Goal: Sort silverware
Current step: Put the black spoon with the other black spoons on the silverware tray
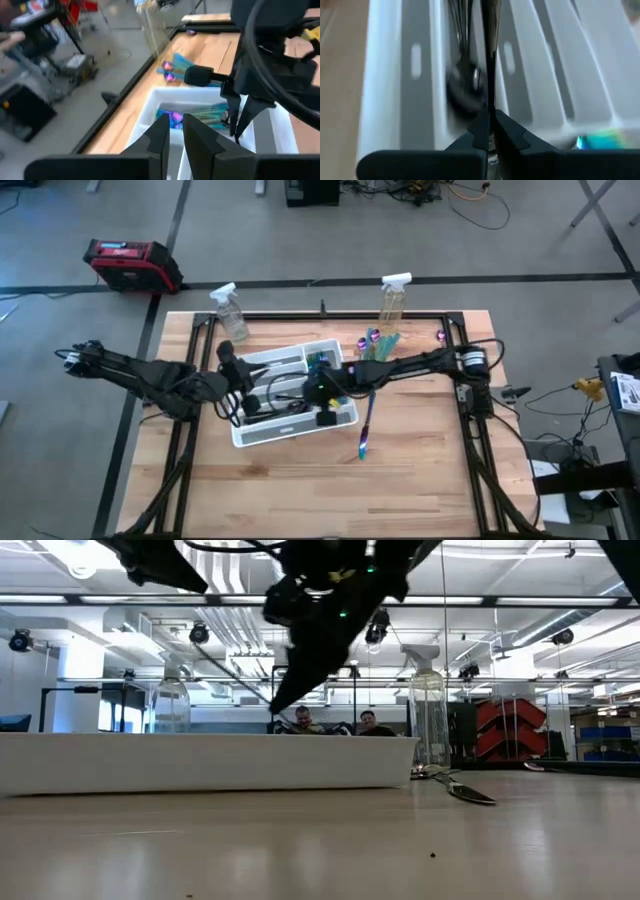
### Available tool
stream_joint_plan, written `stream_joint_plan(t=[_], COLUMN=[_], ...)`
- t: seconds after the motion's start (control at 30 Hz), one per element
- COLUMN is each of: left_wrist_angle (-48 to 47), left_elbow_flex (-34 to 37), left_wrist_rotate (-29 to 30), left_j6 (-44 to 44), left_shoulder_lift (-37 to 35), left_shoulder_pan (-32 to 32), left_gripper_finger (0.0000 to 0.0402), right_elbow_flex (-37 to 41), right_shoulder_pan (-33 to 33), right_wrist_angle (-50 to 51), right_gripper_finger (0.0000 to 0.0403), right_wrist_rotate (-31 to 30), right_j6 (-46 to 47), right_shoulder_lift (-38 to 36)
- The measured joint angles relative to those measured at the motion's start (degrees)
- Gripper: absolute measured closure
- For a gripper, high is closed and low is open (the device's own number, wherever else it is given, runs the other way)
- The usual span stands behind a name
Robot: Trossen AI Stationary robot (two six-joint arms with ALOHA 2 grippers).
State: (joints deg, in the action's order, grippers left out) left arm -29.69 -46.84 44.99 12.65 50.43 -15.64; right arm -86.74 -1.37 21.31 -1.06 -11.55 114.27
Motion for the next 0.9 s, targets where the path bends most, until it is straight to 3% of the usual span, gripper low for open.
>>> stream_joint_plan(t=[0.17,0.43,0.9], left_wrist_angle=[-2.32,-3.45,-9.38], left_elbow_flex=[3.48,7.03,4.47], left_wrist_rotate=[-0.13,0.97,1.08], left_j6=[4.6,4.63,4.46], left_shoulder_lift=[-1.81,-2.27,-8.35], left_shoulder_pan=[-0.04,0.0,0.04], left_gripper_finger=[0.0363,0.0363,0.0363], right_elbow_flex=[-7.7,-16.5,-19.57], right_shoulder_pan=[-0.13,-0.08,2.59], right_wrist_angle=[-0.7,1.1,5.88], right_gripper_finger=[0.0403,0.0403,0.0403], right_wrist_rotate=[-0.02,0.0,2.58], right_j6=[-1.61,-2.64,1.39], right_shoulder_lift=[6.59,13.7,13.47])
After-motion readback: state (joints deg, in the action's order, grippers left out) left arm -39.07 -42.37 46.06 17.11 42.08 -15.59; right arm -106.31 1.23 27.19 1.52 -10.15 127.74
